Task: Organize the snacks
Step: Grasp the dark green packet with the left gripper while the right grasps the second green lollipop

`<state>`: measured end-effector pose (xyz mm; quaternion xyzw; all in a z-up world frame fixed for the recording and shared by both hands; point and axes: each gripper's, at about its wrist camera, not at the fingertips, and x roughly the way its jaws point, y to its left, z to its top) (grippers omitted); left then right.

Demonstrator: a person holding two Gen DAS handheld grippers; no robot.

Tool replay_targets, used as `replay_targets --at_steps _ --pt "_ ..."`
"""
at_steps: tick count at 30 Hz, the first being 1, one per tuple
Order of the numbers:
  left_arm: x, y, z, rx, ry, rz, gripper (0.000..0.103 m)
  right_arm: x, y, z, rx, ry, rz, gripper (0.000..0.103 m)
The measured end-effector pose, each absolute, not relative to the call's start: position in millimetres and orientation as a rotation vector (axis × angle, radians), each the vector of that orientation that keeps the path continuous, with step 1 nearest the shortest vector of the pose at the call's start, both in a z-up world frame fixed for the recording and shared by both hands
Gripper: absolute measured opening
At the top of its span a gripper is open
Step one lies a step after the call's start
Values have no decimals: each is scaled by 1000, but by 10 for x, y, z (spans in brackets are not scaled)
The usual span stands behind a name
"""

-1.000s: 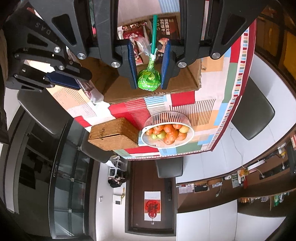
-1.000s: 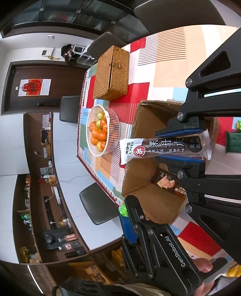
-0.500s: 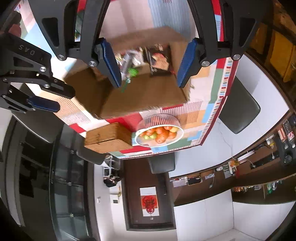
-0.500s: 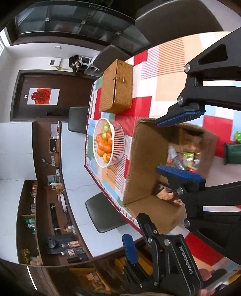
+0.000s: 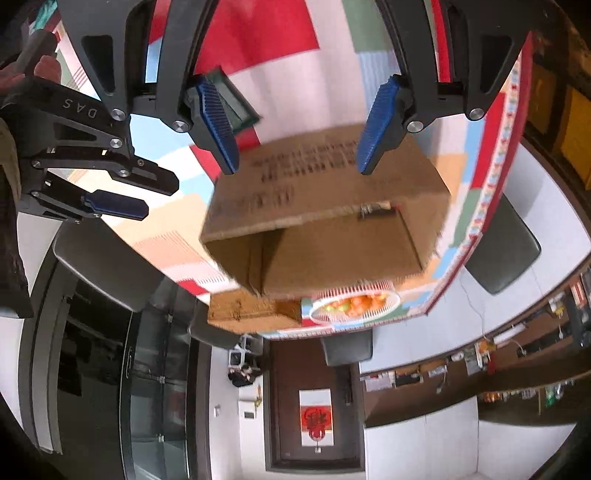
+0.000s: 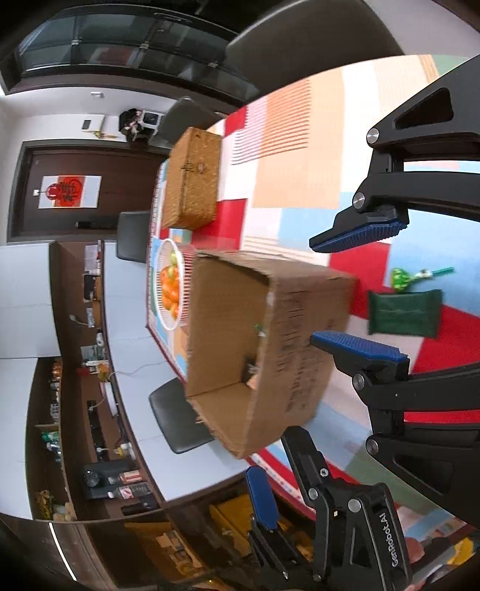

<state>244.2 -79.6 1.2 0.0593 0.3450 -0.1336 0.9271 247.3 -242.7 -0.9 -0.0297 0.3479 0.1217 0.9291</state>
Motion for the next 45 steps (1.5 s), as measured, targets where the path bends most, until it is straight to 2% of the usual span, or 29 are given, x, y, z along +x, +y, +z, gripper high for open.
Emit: replay_targets --at_steps 18,28,40,45 --pt "2471 -901 -769 96 910 -261 67 2512 -2542 -1011 3 958 244 45" --pt "2526 -980 -911 81 951 -263 68 2638 -2568 -1193 37 997 241 39" --pt "2566 -1063 -1029 78 995 -266 68 2721 -2547 -1284 56 1016 251 27" --pt "2595 -1080 -1067 64 1008 -260 68 2671 -2516 -1266 13 994 242 26"
